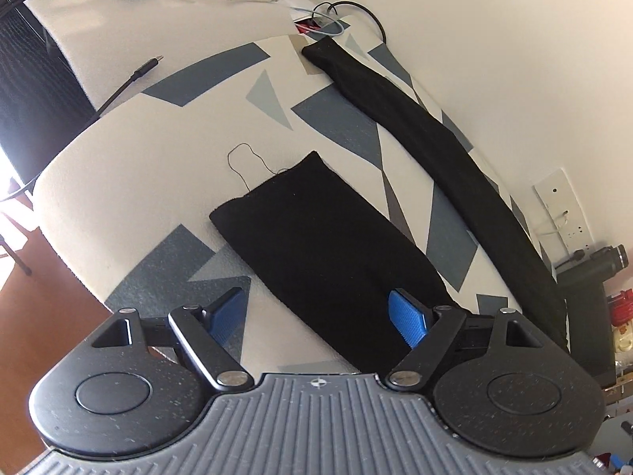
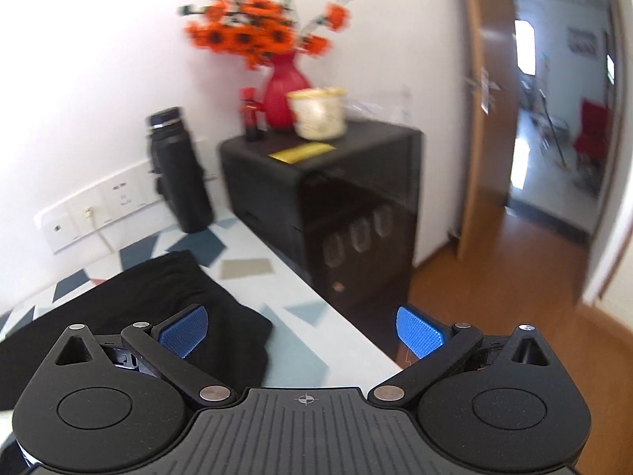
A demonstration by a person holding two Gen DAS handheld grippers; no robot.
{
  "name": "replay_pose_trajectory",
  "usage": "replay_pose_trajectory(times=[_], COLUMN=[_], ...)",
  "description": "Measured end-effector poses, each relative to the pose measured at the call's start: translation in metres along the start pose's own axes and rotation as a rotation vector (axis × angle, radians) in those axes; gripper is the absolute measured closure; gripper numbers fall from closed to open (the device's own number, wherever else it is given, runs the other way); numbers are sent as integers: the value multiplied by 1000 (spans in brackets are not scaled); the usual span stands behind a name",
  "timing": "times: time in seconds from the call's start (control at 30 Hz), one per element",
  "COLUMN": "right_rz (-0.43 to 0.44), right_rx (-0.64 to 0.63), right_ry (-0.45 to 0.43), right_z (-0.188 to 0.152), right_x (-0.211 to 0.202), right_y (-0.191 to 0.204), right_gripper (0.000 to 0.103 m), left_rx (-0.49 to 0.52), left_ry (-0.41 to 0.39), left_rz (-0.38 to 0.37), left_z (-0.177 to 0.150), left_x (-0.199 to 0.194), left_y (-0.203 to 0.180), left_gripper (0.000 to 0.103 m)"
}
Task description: Fold clothes
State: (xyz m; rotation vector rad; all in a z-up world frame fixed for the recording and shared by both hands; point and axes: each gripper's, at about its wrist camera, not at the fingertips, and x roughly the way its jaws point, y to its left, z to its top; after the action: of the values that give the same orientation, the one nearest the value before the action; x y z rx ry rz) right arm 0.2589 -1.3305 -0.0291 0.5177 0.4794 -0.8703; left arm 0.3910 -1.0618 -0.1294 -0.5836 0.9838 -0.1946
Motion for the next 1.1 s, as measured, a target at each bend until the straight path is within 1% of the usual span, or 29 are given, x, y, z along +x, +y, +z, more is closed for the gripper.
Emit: replay_pose_trajectory(times=[0.03,0.1,0.17,0.3,0.33,0.37,0.4,0.43,0.5,0.6,0.77,0.8,0.83,0.93,0.97,1.0,1.03,1.07,1.1], right_rz=[2,14,47,113,129,146,162,179,217,247,233,231,229,238,245,253,260,265,269], right_rx=[43,115,147,210,226,242,257,273,317,362,327,321,315,306,306,306,306,311,321], right_ry=[15,45,74,133,147,162,177,191,221,251,291,292,293,317,332,347,362,367,363], right_z=[-7,-20,-26,-40,-43,-47,-50,-54,-58,-57,-55,-55,-55,-55,-55,-55,-55,-55,-56], right_x=[-1,0,11,34,39,45,50,56,69,91,130,135,141,155,158,161,164,165,163], right_y=[-13,-32,-30,-28,-27,-26,-26,-25,-23,-13,10,14,18,30,34,37,41,43,43], right_gripper=[1,1,1,2,5,6,9,12,18,23,29,34,46,51,56,70,95,99,100], left_rx=[-4,-42,-94,-145,-158,-182,-215,-249,-311,-309,-318,-327,-335,-346,-345,-342,-344,-347,-349], left_ry=[-17,-49,-78,-118,-126,-133,-121,-107,-134,-185,-289,-311,-332,-368,-375,-377,-377,-378,-378], left_rz=[-1,5,-8,-11,-13,-22,-27,-32,-34,-12,-13,-18,-22,-39,-43,-44,-45,-47,-47], left_z=[1,5,10,16,16,16,15,14,9,8,15,16,17,19,20,19,19,18,18], left_x=[2,7,10,17,18,18,20,23,20,9,-23,-31,-38,-53,-57,-60,-62,-64,-66], left_y=[3,10,14,16,16,18,21,24,29,25,18,17,16,13,12,11,12,12,13], left_gripper=[33,39,39,39,45,53,77,98,98,99,99,99,99,99,99,99,99,99,99])
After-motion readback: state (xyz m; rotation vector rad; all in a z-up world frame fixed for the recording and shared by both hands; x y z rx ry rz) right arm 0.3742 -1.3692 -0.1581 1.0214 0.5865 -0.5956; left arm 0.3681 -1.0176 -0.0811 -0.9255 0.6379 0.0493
